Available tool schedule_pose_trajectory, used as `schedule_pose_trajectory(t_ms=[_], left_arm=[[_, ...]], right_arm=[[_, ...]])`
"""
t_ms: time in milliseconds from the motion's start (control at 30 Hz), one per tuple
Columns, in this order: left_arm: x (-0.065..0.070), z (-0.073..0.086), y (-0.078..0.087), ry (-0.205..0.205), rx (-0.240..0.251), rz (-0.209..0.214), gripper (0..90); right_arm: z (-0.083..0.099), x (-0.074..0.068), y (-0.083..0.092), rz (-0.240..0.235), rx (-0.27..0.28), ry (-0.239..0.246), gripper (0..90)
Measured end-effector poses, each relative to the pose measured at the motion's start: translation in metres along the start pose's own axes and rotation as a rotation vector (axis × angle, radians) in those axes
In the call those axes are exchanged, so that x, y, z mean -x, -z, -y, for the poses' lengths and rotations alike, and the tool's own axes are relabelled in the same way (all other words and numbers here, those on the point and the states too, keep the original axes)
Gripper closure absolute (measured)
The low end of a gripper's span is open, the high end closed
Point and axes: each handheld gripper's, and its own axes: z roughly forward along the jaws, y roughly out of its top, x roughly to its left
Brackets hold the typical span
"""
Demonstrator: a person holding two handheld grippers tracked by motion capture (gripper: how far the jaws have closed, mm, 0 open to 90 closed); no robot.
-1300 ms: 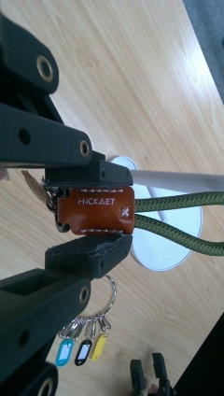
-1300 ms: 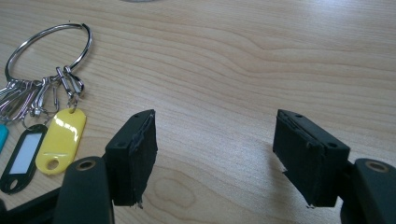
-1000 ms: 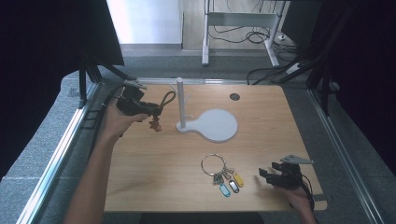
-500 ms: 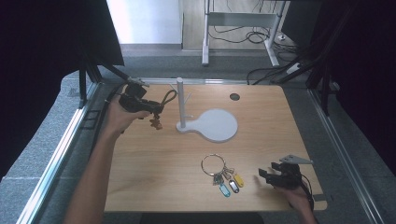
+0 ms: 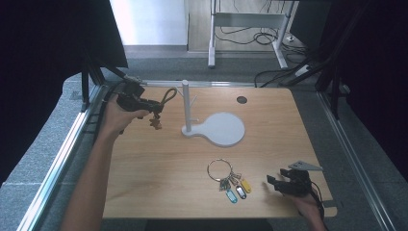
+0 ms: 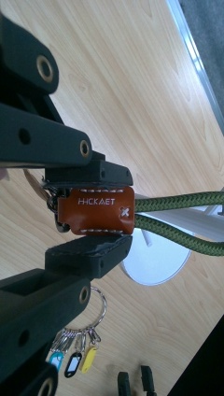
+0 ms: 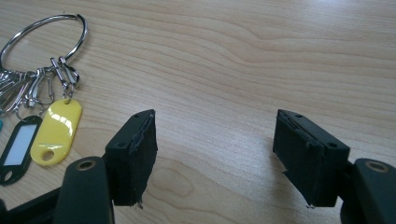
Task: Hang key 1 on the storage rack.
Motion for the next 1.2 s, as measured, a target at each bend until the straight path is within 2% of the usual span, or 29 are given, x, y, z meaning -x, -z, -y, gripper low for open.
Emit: schedule_pose_trajectory(t_ms=[300, 433, 600, 933, 1200], left_arm=[[-0.011, -0.007, -0.006, 0.025, 0.002, -0.001, 66.9], [-0.014, -0.012, -0.008, 0.023, -0.002, 0.001, 66.9], [-0.023, -0.016, -0.016, 0.051, -0.004, 0.008, 66.9], [-0.029, -0.018, -0.03, 0.069, -0.027, 0.027, 66.9], [-0.027, -0.018, -0.041, 0.064, -0.057, 0.043, 66.8]], right_arm=[[0.003, 0.003, 0.003, 0.011, -0.008, -0.006, 30.7], [0.002, 0.005, 0.005, 0.016, 0.0, -0.016, 30.7], [0.002, 0.007, 0.005, 0.013, -0.003, -0.021, 30.6], [0.003, 0.008, 0.005, 0.014, -0.004, -0.025, 30.6], [0.003, 0.007, 0.004, 0.02, -0.008, -0.018, 30.6]])
